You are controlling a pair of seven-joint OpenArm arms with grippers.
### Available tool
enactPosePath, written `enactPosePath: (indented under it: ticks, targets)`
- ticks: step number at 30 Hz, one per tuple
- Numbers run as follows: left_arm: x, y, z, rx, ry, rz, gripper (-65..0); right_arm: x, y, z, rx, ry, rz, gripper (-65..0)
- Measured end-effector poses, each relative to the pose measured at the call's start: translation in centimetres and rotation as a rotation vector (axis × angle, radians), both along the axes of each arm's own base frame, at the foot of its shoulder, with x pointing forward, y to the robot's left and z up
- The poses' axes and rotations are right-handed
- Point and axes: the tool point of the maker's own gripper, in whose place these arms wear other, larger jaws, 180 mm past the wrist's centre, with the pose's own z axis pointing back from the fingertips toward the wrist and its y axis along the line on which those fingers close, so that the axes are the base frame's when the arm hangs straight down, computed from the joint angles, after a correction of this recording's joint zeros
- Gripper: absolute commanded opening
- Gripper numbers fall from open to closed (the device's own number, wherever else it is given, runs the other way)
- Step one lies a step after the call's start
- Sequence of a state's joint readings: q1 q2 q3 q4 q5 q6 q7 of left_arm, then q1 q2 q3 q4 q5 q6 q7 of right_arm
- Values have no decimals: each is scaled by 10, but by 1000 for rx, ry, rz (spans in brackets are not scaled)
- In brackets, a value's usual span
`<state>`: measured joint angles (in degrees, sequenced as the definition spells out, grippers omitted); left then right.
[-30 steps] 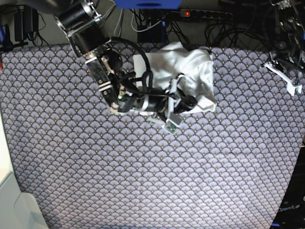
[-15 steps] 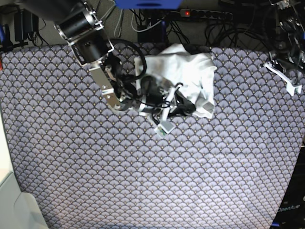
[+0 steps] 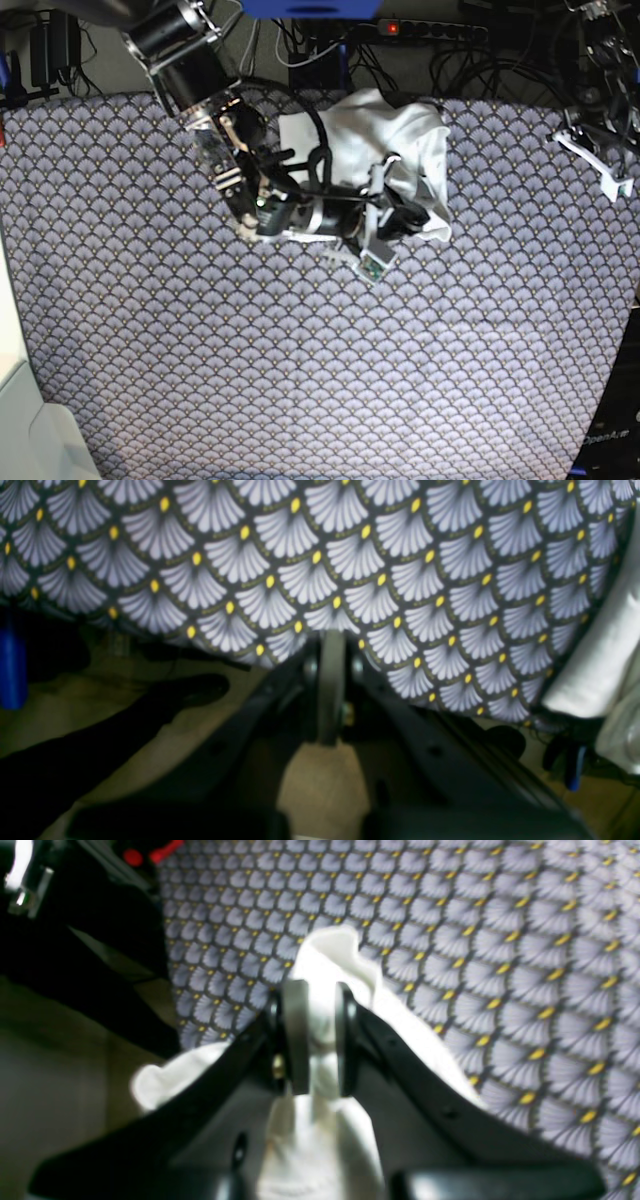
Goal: Fold the T-shirt properly
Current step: 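Press the folded end onto the bundle with the right gripper, then open the right gripper and withdraw it from the folded shirt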
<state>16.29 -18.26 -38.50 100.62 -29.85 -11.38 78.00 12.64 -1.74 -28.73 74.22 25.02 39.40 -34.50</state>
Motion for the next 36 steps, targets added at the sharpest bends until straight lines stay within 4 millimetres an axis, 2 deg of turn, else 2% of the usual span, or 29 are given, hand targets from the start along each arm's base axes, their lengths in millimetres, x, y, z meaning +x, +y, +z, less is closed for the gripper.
enactPosePath:
  ticks: [3,8,13,21,25,32,34,36]
  targets:
    - [0,0,0,-1,1,0,-646,-1,2,-15,-7,45,-7,-568]
    - [0,-1,-1,-3,0,0,-646,4,17,-18,0,63,10,-568]
    - [0,-1,-1,-3,0,0,-646,-14,41,-28,20,101,63,-568]
    - [0,-1,-1,-3,0,0,-646,-15,41,-31,29,109,54,-568]
    - [0,-1,-1,-3,0,1,-646,-10,26,-12,32,25,50,-569]
    - [0,-1,-1,-3,-2,1,-646,-30,0,27,35,-127,86,-569]
    - [1,-2,0,-6,-5,0,-646,-39,-10,29,31,-144,91,-569]
    - [4,-9,1,-48,-25,-6,-646,-45,-29,20,-20,-142,93,-569]
